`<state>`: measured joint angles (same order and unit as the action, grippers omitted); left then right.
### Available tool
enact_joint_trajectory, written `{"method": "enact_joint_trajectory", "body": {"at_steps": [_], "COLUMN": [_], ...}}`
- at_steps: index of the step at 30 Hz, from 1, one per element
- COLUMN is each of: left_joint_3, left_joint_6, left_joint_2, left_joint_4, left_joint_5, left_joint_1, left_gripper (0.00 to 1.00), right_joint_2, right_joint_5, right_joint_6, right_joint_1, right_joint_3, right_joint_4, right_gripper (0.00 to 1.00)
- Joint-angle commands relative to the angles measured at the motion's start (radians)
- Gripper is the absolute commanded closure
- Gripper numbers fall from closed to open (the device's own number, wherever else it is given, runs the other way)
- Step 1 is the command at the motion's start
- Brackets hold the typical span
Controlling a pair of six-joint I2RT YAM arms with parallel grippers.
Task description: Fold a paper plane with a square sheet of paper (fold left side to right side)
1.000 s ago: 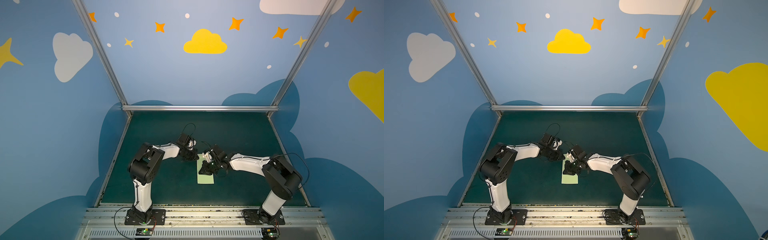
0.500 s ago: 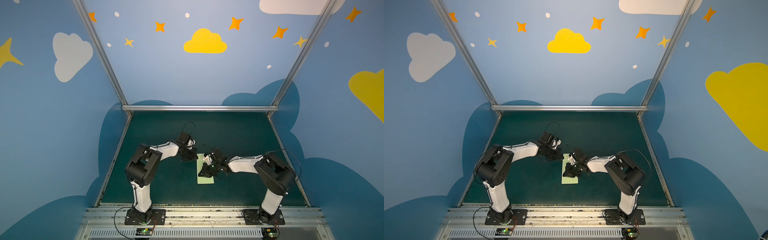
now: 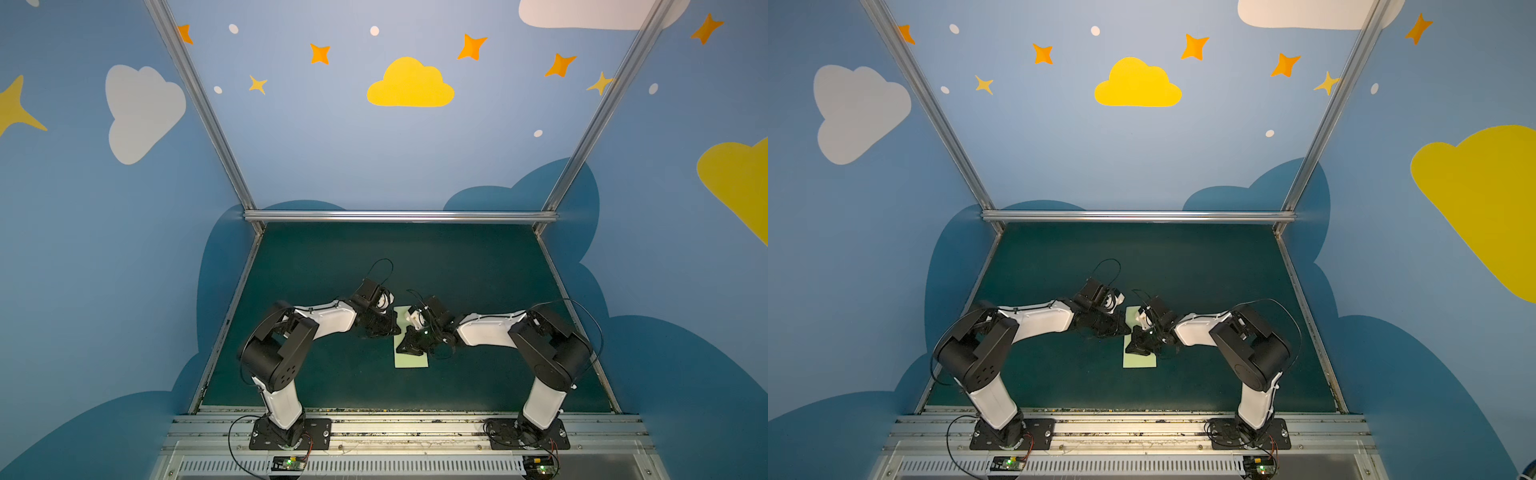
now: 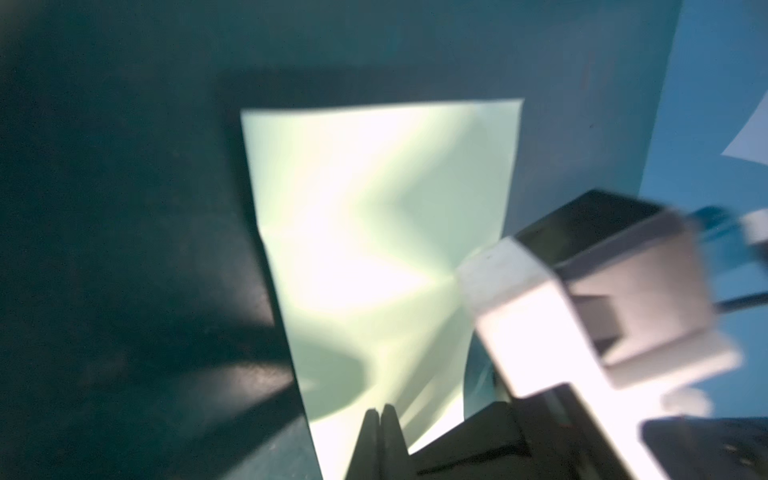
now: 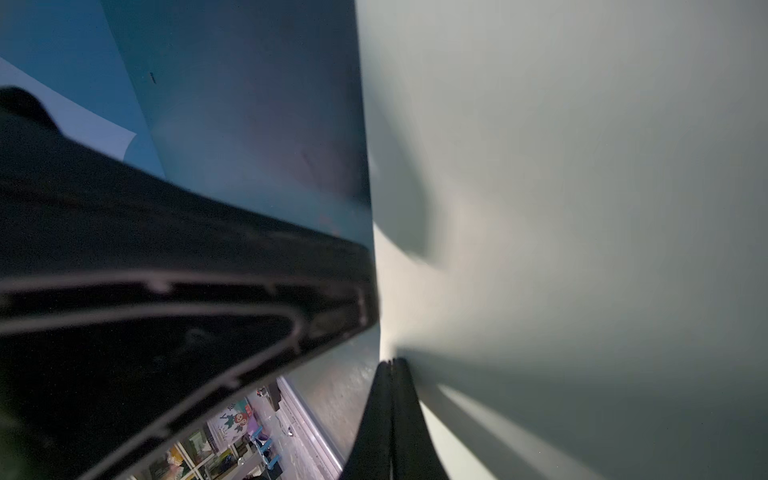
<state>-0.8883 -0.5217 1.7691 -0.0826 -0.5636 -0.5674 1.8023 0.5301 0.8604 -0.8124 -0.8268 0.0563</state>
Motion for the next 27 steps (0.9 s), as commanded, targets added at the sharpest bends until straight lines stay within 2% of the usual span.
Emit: {"method": "enact_joint_trajectory", "body": {"at_steps": [1,6,17,27], "left_joint_3": [0.024,0.025,-0.119,-0.169], "left_joint_6": [-0.020,-0.020,0.033,0.056], "left_joint_2": [0.024,0.053,0.199,0.259], "left_joint_4": [0.036,0.043,-0.030,-0.062], "left_joint_5": [0.037,0.064,0.073,0.085], "left_joint_1": [0.008,0.040,0.104,0.178], "left_gripper": [0.96,0.96,0.96,0.96], "right_joint_2": [0.015,0.012,0.011,0.007], "right_joint_5": [-0.048,-0.050,-0.047,-0.048], "right_joint_6": [0.007,0.006,0.007,-0.001], "right_joint_1": [-0.009,-0.009,-0.009,-0.008], "right_joint_3": [0.033,0.039,0.052,0.048], "right_joint_4": [-0.083,-0.086,-0.076,-0.091], "right_gripper": [1.00,1.00,1.00,1.00]}}
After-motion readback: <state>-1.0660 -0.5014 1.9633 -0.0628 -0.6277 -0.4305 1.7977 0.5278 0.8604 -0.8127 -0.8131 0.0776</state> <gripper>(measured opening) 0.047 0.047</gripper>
